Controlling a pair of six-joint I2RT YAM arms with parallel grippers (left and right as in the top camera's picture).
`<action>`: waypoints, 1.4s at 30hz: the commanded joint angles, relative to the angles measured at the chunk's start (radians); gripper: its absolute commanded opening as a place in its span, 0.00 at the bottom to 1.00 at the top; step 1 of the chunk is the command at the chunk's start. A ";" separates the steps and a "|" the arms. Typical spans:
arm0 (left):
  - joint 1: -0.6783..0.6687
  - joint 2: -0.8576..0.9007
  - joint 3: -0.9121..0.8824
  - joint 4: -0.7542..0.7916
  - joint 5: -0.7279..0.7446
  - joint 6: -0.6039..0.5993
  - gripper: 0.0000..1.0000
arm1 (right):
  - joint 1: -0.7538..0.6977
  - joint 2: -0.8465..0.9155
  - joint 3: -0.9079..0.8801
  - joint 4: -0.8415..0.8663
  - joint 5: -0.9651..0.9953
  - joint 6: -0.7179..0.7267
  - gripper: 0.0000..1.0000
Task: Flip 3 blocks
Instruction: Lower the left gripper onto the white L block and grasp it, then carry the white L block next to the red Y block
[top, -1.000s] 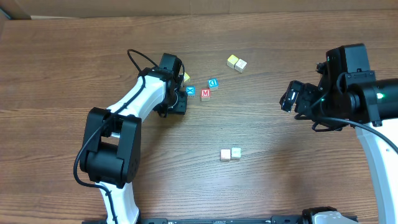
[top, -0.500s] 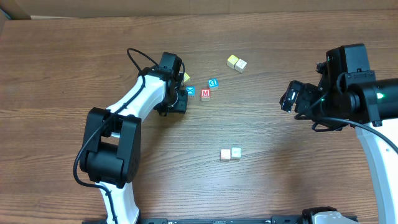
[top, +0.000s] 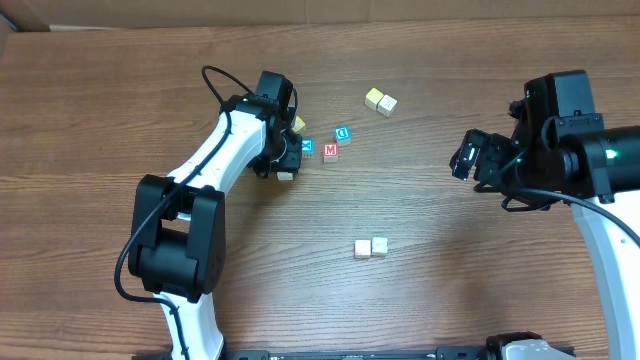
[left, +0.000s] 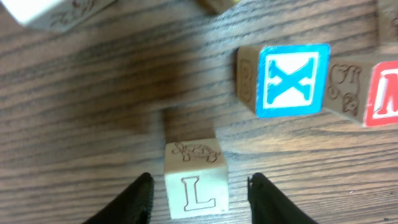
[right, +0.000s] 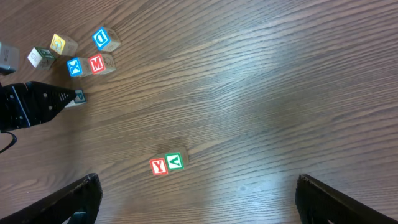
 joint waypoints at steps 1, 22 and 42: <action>0.000 0.013 0.019 -0.016 -0.021 -0.025 0.45 | -0.001 0.001 -0.006 0.004 -0.006 -0.004 1.00; 0.000 0.015 0.017 -0.026 -0.024 -0.039 0.39 | -0.001 0.001 -0.006 0.002 -0.007 -0.004 1.00; 0.000 0.015 -0.060 0.029 0.002 -0.055 0.36 | -0.001 0.001 -0.006 -0.003 -0.007 -0.003 1.00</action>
